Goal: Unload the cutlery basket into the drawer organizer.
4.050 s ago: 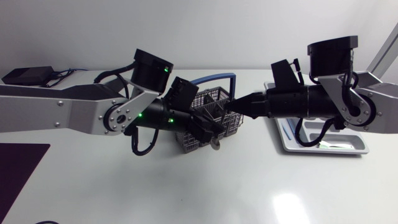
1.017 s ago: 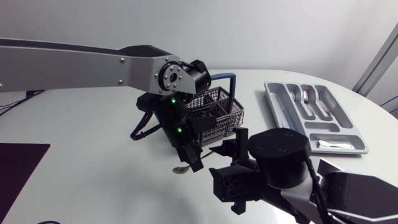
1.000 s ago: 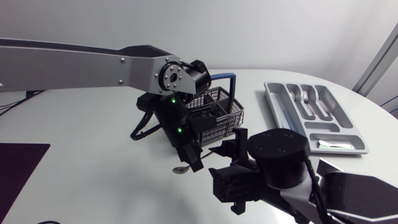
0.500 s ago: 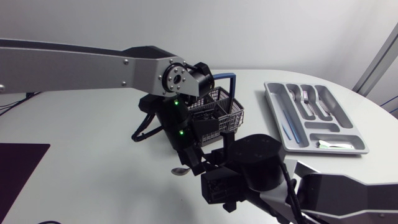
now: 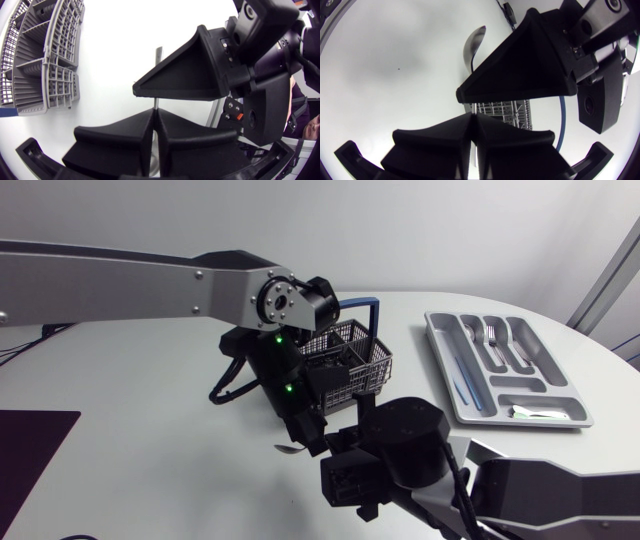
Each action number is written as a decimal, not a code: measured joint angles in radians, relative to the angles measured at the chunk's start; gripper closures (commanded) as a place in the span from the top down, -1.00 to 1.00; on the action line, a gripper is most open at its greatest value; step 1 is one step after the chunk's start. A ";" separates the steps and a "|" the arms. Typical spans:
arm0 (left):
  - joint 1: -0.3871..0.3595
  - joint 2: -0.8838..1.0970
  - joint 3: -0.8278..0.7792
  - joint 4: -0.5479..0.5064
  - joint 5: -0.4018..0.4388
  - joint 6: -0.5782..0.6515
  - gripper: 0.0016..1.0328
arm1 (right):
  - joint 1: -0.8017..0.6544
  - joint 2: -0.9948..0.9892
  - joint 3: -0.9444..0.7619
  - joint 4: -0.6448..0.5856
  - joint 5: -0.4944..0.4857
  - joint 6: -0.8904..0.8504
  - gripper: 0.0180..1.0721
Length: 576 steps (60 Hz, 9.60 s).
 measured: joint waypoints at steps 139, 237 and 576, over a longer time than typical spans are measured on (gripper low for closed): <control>0.349 -0.473 -0.324 0.544 0.147 -0.280 0.16 | -1.670 0.360 0.231 -0.041 -0.883 -0.881 -0.90; 0.454 -0.479 -0.579 0.788 0.092 -0.323 0.21 | -1.046 0.142 0.301 -0.215 -0.578 0.184 0.60; 0.740 -1.783 -1.445 1.043 -0.315 -0.403 0.90 | -0.969 -1.349 -0.460 -0.336 -0.283 1.018 0.91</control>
